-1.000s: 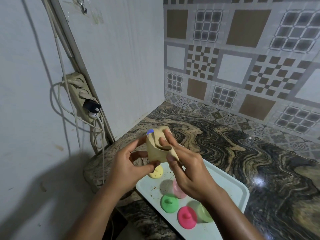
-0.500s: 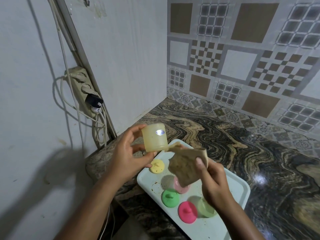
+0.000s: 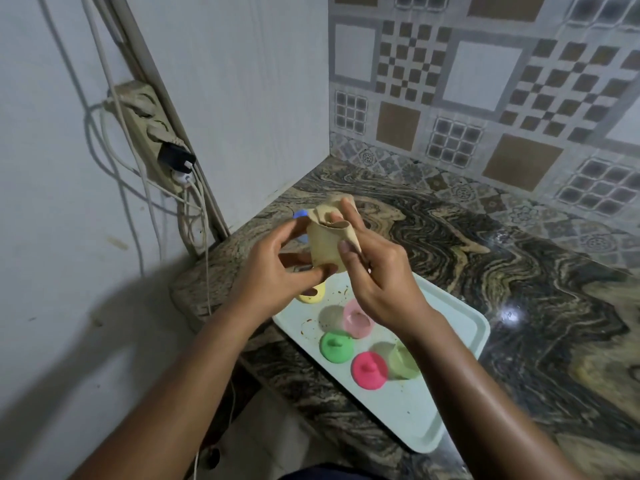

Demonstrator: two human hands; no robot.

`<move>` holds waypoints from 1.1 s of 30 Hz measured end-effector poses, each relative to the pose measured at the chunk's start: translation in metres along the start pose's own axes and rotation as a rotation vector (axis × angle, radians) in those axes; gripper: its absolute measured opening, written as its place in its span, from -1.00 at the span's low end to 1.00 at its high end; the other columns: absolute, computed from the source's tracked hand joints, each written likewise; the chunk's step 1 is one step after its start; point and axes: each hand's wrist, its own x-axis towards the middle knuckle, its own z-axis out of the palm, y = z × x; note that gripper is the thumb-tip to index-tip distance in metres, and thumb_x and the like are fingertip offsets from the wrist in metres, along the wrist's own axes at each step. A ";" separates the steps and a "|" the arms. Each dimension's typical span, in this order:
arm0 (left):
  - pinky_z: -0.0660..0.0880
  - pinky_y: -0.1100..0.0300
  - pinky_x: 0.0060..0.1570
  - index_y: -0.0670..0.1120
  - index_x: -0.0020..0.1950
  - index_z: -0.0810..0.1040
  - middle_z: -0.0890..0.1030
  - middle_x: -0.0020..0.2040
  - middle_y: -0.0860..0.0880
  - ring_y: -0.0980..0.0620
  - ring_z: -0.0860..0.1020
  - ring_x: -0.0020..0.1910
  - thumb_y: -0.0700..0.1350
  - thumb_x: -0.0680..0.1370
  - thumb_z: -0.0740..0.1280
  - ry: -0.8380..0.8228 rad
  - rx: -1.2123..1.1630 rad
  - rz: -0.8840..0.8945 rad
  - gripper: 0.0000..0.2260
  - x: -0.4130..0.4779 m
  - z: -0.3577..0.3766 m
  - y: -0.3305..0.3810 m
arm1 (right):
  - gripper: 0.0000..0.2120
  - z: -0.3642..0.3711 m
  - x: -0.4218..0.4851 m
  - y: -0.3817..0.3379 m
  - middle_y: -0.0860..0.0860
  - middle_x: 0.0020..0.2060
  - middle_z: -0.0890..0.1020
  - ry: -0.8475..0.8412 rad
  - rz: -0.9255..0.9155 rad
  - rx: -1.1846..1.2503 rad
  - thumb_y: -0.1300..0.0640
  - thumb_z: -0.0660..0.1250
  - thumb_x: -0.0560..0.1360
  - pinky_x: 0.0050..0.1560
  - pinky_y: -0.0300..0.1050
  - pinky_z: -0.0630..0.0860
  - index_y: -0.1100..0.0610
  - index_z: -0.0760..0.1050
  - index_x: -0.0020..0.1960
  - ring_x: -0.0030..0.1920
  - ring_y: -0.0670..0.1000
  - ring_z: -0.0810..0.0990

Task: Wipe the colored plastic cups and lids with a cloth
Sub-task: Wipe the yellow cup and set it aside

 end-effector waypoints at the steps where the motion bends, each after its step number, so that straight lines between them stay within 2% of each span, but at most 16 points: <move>1: 0.64 0.28 -0.23 0.02 0.31 0.54 0.62 0.22 0.09 0.29 0.67 0.00 -0.31 0.39 0.57 -0.004 0.009 0.013 -0.45 -0.001 0.000 0.000 | -0.61 0.001 -0.004 0.000 0.11 0.55 0.33 -0.006 -0.004 -0.002 0.20 0.19 0.67 0.47 0.01 0.40 0.24 0.44 0.48 0.58 -0.04 0.25; 2: 0.62 0.33 -0.22 0.03 0.33 0.54 0.61 0.24 0.08 0.31 0.66 0.02 -0.31 0.39 0.57 -0.010 0.019 0.021 -0.44 -0.002 0.000 -0.001 | -0.61 0.002 -0.008 0.003 0.11 0.55 0.34 -0.009 -0.006 0.006 0.20 0.19 0.67 0.43 -0.03 0.44 0.23 0.44 0.48 0.57 -0.07 0.27; 4: 0.66 0.21 -0.13 0.22 0.32 0.52 0.60 0.29 0.12 0.25 0.67 0.05 -0.23 0.36 0.60 -0.016 0.041 0.016 -0.37 -0.004 -0.002 -0.006 | -0.62 0.000 -0.016 0.007 0.05 0.54 0.36 -0.009 -0.007 0.023 0.17 0.18 0.68 0.23 -0.25 0.50 0.21 0.47 0.46 0.48 -0.11 0.44; 6: 0.67 0.07 -0.03 0.36 0.25 0.49 0.60 0.29 0.15 0.18 0.69 0.03 -0.21 0.32 0.62 -0.015 0.048 0.014 -0.32 -0.004 -0.002 -0.010 | -0.60 -0.002 -0.022 0.009 -0.06 0.55 0.35 -0.009 -0.003 0.029 0.09 0.17 0.67 0.01 -0.38 0.44 0.18 0.49 0.45 0.16 -0.20 0.63; 9: 0.65 0.16 0.00 0.24 0.26 0.49 0.59 0.25 0.16 0.20 0.69 0.01 -0.35 0.33 0.60 -0.007 -0.001 0.028 -0.31 -0.006 0.004 -0.015 | -0.59 -0.006 -0.030 0.013 -0.20 0.53 0.35 0.002 0.025 0.027 0.05 0.16 0.67 -0.19 -0.17 0.51 0.15 0.50 0.45 -0.19 -0.05 0.67; 11: 0.66 0.19 -0.14 0.17 0.27 0.49 0.59 0.24 0.17 0.22 0.69 0.01 -0.40 0.36 0.57 -0.003 -0.063 0.018 -0.33 -0.007 0.008 -0.017 | -0.59 -0.008 -0.038 0.013 -0.28 0.49 0.38 0.006 0.024 0.025 0.06 0.17 0.66 -0.15 -0.02 0.59 0.16 0.50 0.45 -0.16 0.11 0.70; 13: 0.68 0.07 -0.26 0.13 0.31 0.49 0.58 0.27 0.16 0.16 0.70 0.00 -0.42 0.39 0.54 0.006 -0.119 -0.005 -0.35 -0.005 0.008 -0.021 | -0.59 -0.008 -0.047 0.012 -0.18 0.47 0.44 -0.013 0.018 0.034 0.10 0.17 0.65 0.10 -0.07 0.62 0.19 0.50 0.44 0.15 0.11 0.69; 15: 0.68 0.01 -0.21 0.12 0.34 0.49 0.55 0.36 0.07 0.11 0.71 0.03 -0.45 0.41 0.50 -0.006 -0.135 -0.007 -0.34 -0.003 0.004 -0.026 | -0.61 -0.008 -0.056 0.011 -0.01 0.46 0.49 -0.032 0.019 0.051 0.13 0.17 0.65 0.26 -0.11 0.56 0.24 0.55 0.38 0.41 0.02 0.54; 17: 0.66 0.02 -0.14 0.07 0.39 0.48 0.53 0.41 0.00 0.10 0.69 0.06 -0.49 0.41 0.46 -0.015 -0.133 0.010 -0.32 -0.001 0.001 -0.029 | -0.65 -0.011 -0.062 0.012 0.07 0.43 0.52 -0.038 0.022 0.060 0.15 0.17 0.65 0.23 -0.08 0.57 0.24 0.61 0.30 0.45 -0.07 0.48; 20: 0.67 -0.09 -0.02 -0.01 0.44 0.45 0.49 0.44 -0.03 0.16 0.66 0.08 -0.46 0.40 0.50 0.009 -0.125 0.024 -0.32 -0.002 -0.003 -0.033 | -0.66 -0.014 -0.073 0.018 0.01 0.36 0.60 -0.061 0.069 0.075 0.14 0.17 0.66 0.03 0.00 0.63 0.22 0.65 0.23 0.32 0.13 0.61; 22: 0.68 -0.08 -0.07 0.01 0.44 0.46 0.47 0.45 -0.03 0.17 0.66 0.08 -0.43 0.39 0.54 0.015 -0.118 0.013 -0.30 -0.004 -0.005 -0.032 | -0.69 -0.015 -0.079 0.019 -0.04 0.22 0.70 -0.029 0.167 0.181 0.15 0.17 0.66 -0.10 0.10 0.64 0.17 0.67 0.18 0.14 0.29 0.68; 24: 0.68 0.06 -0.13 0.04 0.44 0.46 0.46 0.44 0.01 0.23 0.63 0.11 -0.40 0.36 0.57 0.022 -0.094 0.019 -0.27 -0.006 -0.005 -0.031 | -0.67 -0.019 -0.076 0.014 -0.15 -0.03 0.75 0.097 0.256 0.296 0.20 0.17 0.64 -0.19 -0.11 0.62 -0.01 0.72 0.03 -0.08 -0.01 0.74; 25: 0.68 0.04 -0.16 0.04 0.44 0.46 0.48 0.41 0.06 0.17 0.65 0.12 -0.39 0.36 0.58 0.025 -0.101 0.002 -0.26 -0.008 -0.004 -0.032 | -0.60 -0.022 -0.071 0.010 -0.23 -0.20 0.72 0.168 0.279 0.333 0.22 0.16 0.63 -0.26 -0.26 0.53 -0.11 0.71 -0.07 -0.23 -0.18 0.65; 28: 0.68 -0.17 -0.26 0.03 0.43 0.46 0.54 0.32 0.15 -0.12 0.68 0.09 -0.34 0.34 0.61 0.028 -0.143 -0.084 -0.27 -0.011 -0.003 -0.034 | -0.33 -0.031 -0.055 0.000 -0.28 -0.51 0.53 0.287 0.296 0.437 0.39 0.08 0.69 -0.35 -0.51 0.34 -0.20 0.61 -0.34 -0.47 -0.29 0.47; 30: 0.67 -0.18 -0.30 0.05 0.40 0.45 0.53 0.34 0.08 -0.14 0.68 0.10 -0.34 0.35 0.60 0.008 -0.139 -0.099 -0.30 -0.014 0.000 -0.034 | -0.34 -0.030 -0.048 -0.002 -0.28 -0.52 0.52 0.308 0.256 0.446 0.43 0.06 0.68 -0.37 -0.51 0.35 -0.12 0.54 -0.38 -0.48 -0.29 0.48; 33: 0.67 -0.10 -0.33 0.15 0.36 0.47 0.57 0.29 0.11 -0.05 0.70 0.07 -0.40 0.37 0.56 -0.028 -0.127 -0.101 -0.30 -0.017 0.006 -0.032 | -0.56 -0.025 -0.036 -0.007 -0.29 -0.39 0.54 0.279 0.192 0.364 0.35 0.14 0.68 -0.27 -0.41 0.38 -0.10 0.47 -0.22 -0.34 -0.29 0.45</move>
